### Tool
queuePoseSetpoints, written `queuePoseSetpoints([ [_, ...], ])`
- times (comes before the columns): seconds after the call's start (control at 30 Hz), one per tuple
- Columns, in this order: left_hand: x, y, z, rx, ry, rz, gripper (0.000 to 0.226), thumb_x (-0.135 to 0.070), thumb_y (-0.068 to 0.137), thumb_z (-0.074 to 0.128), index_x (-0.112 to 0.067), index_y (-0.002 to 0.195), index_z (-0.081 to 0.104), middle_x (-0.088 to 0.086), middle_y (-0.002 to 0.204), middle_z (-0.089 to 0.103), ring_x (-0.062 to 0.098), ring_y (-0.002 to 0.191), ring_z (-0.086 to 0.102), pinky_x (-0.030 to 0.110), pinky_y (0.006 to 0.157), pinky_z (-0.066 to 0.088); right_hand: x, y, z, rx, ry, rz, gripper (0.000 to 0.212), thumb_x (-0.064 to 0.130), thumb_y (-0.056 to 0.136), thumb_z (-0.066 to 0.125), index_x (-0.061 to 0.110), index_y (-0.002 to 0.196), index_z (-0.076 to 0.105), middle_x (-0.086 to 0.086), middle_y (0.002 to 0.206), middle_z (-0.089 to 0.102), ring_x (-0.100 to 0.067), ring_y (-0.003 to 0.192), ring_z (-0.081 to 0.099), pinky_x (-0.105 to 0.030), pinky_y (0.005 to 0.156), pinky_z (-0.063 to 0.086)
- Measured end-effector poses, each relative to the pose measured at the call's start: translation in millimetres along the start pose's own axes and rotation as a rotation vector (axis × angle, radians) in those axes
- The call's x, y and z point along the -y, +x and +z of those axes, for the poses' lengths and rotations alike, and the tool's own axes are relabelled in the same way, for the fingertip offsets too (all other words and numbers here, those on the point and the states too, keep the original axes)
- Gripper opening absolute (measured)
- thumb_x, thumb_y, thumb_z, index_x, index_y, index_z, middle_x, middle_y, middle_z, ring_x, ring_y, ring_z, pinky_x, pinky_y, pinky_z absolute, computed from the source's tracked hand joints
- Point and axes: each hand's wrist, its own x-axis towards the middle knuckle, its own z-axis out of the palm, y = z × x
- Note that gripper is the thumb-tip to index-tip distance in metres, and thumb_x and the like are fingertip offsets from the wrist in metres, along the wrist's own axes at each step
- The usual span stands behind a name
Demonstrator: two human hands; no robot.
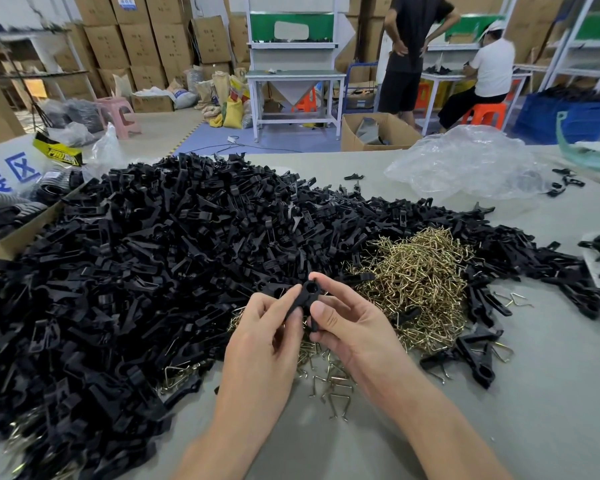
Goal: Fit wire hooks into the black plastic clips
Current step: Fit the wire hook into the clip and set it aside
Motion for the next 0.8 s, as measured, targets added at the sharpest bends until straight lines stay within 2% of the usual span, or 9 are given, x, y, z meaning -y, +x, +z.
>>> queuePoseSetpoints([
  [0.17, 1, 1, -4, 0.018, 0.009, 0.033, 0.034, -0.033, 0.096, 0.052, -0.035, 0.129, 0.063, -0.018, 0.089, 0.049, 0.009, 0.071, 0.054, 0.007, 0.062, 0.039, 1, 0, -3, 0.013, -0.015, 0.0, 0.041, 0.018, 0.067, 0.082, 0.025, 0.108, 0.079, 0.002, 0.087, 0.073, -0.013, 0.077, 0.068, -0.023, 0.069, 0.058],
  [0.4, -3, -1, -4, 0.063, -0.04, 0.038, 0.034, -0.031, 0.098, 0.054, -0.032, 0.13, 0.063, -0.015, 0.086, 0.05, 0.01, 0.068, 0.055, 0.009, 0.06, 0.038, 4, -2, -5, 0.002, 0.013, -0.014, 0.029, 0.018, 0.076, 0.073, 0.017, 0.104, 0.078, -0.007, 0.084, 0.068, -0.012, 0.067, 0.065, -0.024, 0.062, 0.057],
  [0.53, -4, -2, -6, 0.085, -0.038, 0.04, 0.033, -0.032, 0.099, 0.055, -0.03, 0.132, 0.062, -0.013, 0.088, 0.051, 0.011, 0.069, 0.056, 0.011, 0.059, 0.039, 3, -2, -7, 0.02, 0.004, -0.006, 0.03, 0.017, 0.082, 0.07, 0.014, 0.112, 0.074, -0.015, 0.096, 0.068, -0.022, 0.08, 0.064, -0.033, 0.076, 0.059],
  [0.7, -7, -4, -8, 0.1, -0.037, 0.052, 0.04, -0.038, 0.097, 0.048, -0.027, 0.133, 0.061, -0.012, 0.089, 0.052, 0.013, 0.07, 0.057, 0.011, 0.061, 0.041, 4, -3, -9, 0.069, -0.063, -0.001, 0.036, 0.027, 0.084, 0.071, 0.02, 0.12, 0.073, -0.013, 0.103, 0.069, -0.025, 0.093, 0.064, -0.044, 0.093, 0.055],
  [0.8, -8, -3, -10, 0.135, -0.038, 0.048, 0.039, -0.037, 0.098, 0.044, -0.029, 0.133, 0.06, -0.012, 0.093, 0.054, 0.013, 0.075, 0.058, 0.01, 0.064, 0.041, 4, -2, -8, 0.07, -0.075, -0.007, 0.033, 0.032, 0.084, 0.077, 0.019, 0.114, 0.073, -0.013, 0.106, 0.067, -0.026, 0.101, 0.065, -0.045, 0.093, 0.056],
])
